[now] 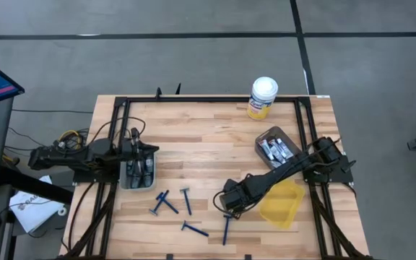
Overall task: Pick & Place Travel size toiletries
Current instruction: Put the white toothpaste into the black bin
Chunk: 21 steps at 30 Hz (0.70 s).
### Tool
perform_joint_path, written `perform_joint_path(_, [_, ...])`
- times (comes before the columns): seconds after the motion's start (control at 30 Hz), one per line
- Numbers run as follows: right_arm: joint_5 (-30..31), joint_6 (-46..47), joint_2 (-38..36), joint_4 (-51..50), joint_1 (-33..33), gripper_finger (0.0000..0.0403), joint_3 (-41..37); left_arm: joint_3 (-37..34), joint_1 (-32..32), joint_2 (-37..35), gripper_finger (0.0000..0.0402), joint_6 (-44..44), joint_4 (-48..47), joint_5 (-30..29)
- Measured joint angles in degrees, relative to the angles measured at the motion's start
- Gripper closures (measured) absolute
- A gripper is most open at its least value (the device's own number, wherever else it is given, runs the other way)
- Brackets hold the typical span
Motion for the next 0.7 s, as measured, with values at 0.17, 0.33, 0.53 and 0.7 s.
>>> perform_joint_path(0.17, [-0.2,-0.5,0.0,0.2,0.0,0.0117,-0.3,0.0,0.0,4.4,0.0390,0.0,-0.1,0.0])
perform_joint_path(0.33, [0.0,-1.0,0.0,0.4,-0.4,0.0117,-0.3,0.0,0.0,4.9,0.0390,0.0,-0.1,0.0])
perform_joint_path(0.53, [-0.3,-2.2,0.0,1.0,-1.0,0.0135,-0.3,0.0,0.0,-2.4,0.0390,0.0,0.2,0.0])
perform_joint_path(0.7, [-2.8,-4.0,0.0,0.7,-1.1,0.0200,-0.3,-0.1,-0.6,-2.4,0.0390,0.0,2.2,-0.5])
